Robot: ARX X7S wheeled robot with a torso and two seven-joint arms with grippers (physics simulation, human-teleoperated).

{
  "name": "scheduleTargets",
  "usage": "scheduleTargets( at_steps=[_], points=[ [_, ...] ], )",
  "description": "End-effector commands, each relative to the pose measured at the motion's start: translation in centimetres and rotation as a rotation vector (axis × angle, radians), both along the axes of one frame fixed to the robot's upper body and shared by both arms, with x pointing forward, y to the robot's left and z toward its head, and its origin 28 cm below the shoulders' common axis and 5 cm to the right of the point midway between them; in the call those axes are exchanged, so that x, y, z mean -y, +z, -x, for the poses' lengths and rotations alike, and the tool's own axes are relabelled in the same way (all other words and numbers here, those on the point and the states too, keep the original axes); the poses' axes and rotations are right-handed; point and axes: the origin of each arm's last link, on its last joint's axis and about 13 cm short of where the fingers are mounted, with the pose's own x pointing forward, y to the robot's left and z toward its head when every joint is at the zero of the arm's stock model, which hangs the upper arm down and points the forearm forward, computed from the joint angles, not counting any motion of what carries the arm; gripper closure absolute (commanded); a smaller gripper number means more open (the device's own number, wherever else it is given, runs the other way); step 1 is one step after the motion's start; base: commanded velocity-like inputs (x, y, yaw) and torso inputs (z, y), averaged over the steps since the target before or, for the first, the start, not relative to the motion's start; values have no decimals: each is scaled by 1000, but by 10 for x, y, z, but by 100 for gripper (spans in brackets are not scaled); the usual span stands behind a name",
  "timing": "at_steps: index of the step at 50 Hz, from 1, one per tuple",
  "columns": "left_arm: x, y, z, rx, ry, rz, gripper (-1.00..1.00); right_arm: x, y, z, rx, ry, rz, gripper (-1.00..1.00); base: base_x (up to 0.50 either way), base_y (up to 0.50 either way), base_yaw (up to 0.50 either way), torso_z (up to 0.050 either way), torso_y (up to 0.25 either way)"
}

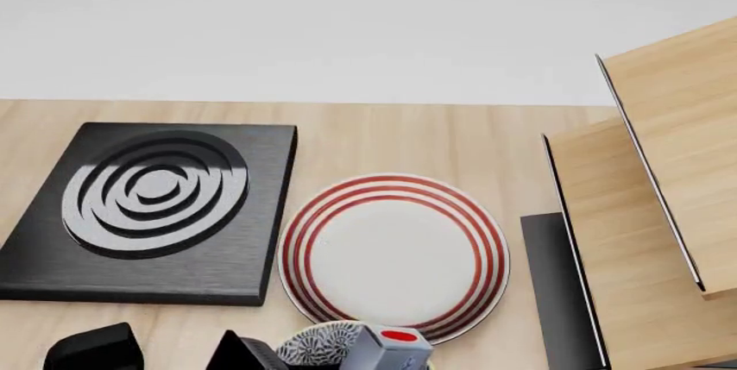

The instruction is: Pick up the cream cheese and put it in the bowl.

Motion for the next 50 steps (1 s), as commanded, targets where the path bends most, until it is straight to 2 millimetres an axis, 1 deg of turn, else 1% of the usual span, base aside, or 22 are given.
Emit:
scheduleTargets(
  at_steps=[1,12,19,42,43,50],
  points=[
    [1,4,-1,4,8,20,100,0,0,0,-1,1,0,-100,0,0,0,0,0],
    [1,1,-2,1,14,13,100,0,0,-1,-2,-1,-2,-100,0,0,0,0,0],
    [0,5,-1,-2,14,21,100,0,0,-1,-2,1,0,-100,0,0,0,0,1],
    [-1,7,-2,-3,18,23,100,0,1,0,2,-3,1,-100,0,0,0,0,0],
    [-1,6,-2,4,26,22,-100,0,1,0,0,0,0,-100,0,0,0,0,0],
    [-1,6,-3,-8,26,25,-100,0,0,-1,-1,0,1,-100,0,0,0,0,0]
  ],
)
